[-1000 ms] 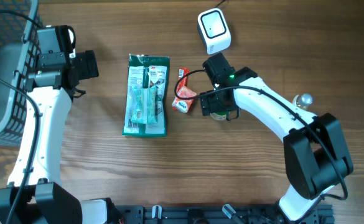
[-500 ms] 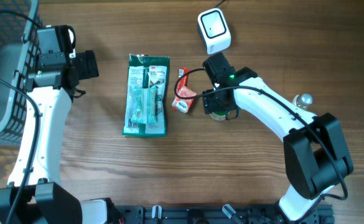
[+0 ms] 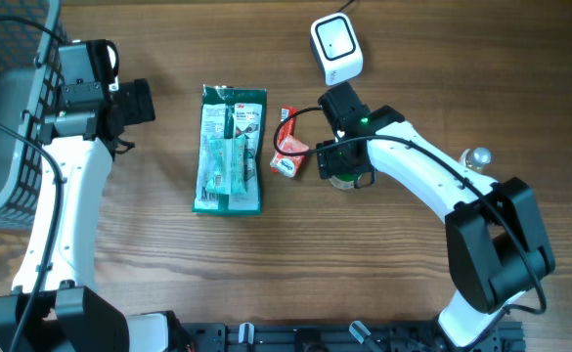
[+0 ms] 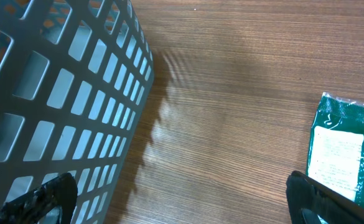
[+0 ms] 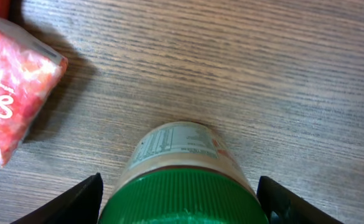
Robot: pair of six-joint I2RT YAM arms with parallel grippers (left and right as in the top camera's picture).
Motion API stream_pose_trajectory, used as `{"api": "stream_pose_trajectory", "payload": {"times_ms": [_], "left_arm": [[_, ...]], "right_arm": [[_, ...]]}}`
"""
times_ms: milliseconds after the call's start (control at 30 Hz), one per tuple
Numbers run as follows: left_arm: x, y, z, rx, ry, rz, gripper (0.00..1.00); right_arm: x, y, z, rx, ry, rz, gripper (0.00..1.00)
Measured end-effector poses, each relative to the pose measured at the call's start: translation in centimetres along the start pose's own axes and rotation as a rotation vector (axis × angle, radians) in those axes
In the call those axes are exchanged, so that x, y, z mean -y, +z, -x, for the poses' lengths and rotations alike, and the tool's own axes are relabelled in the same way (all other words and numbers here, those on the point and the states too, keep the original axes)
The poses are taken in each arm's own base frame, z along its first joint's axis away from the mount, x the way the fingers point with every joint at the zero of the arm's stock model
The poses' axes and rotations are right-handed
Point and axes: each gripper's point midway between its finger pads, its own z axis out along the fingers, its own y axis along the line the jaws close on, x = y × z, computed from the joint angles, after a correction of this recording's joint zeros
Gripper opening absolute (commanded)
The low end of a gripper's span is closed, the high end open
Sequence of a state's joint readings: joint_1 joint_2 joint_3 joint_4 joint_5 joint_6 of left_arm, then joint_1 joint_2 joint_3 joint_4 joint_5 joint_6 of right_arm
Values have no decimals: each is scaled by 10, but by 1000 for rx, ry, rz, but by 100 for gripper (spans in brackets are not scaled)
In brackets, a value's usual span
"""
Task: Scan the item barcode
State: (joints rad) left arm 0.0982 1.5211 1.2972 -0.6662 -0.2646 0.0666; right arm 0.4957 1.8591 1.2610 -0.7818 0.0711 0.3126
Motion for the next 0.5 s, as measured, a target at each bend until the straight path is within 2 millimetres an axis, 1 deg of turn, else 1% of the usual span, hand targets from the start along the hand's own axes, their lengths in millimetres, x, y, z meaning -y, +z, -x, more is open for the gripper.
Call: {"api": "stream_pose_trajectory", "payload": {"times_ms": [133,200,500], "left_arm": [[0,0,0,0,0,0,100],[0,0,0,0,0,0,100],[0,0,0,0,0,0,100]], "right_arm": [[1,0,-3,-13,-1,-4,78],[1,0,-3,-12,-1,-4,73],[2,0,-7,-27,-2,-8,76]]}}
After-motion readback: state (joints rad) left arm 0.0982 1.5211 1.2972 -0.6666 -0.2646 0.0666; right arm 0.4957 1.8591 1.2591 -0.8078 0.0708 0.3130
